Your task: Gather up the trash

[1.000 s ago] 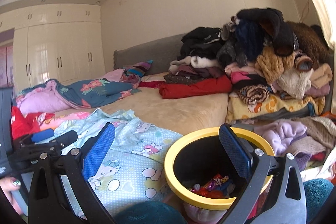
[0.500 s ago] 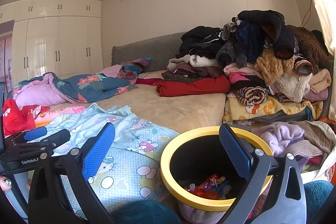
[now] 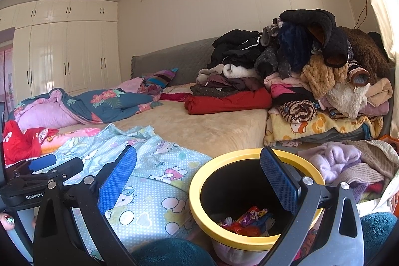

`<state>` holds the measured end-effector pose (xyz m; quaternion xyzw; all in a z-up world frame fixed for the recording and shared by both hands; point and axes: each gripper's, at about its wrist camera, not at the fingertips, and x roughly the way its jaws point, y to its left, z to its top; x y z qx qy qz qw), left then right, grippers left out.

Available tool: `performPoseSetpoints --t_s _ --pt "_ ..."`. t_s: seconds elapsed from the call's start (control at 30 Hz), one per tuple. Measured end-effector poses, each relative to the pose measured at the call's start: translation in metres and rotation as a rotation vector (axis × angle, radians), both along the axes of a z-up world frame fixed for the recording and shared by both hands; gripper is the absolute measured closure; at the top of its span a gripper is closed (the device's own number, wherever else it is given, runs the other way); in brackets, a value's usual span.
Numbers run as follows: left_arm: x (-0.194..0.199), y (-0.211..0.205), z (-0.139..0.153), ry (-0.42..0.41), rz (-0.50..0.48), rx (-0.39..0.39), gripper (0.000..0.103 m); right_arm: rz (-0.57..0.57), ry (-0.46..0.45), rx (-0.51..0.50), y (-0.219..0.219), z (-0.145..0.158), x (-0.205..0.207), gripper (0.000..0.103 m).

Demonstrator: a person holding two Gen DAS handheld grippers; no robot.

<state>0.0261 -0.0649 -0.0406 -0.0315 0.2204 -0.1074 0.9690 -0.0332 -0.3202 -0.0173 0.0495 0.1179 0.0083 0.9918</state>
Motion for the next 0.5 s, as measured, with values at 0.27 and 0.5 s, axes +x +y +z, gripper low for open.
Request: performPoseSetpoints --t_s 0.27,0.5 --pt "0.0 -0.0005 -0.0003 -0.001 -0.001 -0.001 0.011 -0.001 0.001 0.001 0.0008 -0.0002 -0.0005 0.006" --pt "0.0002 0.0 0.0001 -0.001 -0.003 -0.001 0.011 -0.006 -0.006 -0.001 0.0041 -0.001 -0.0011 0.006"
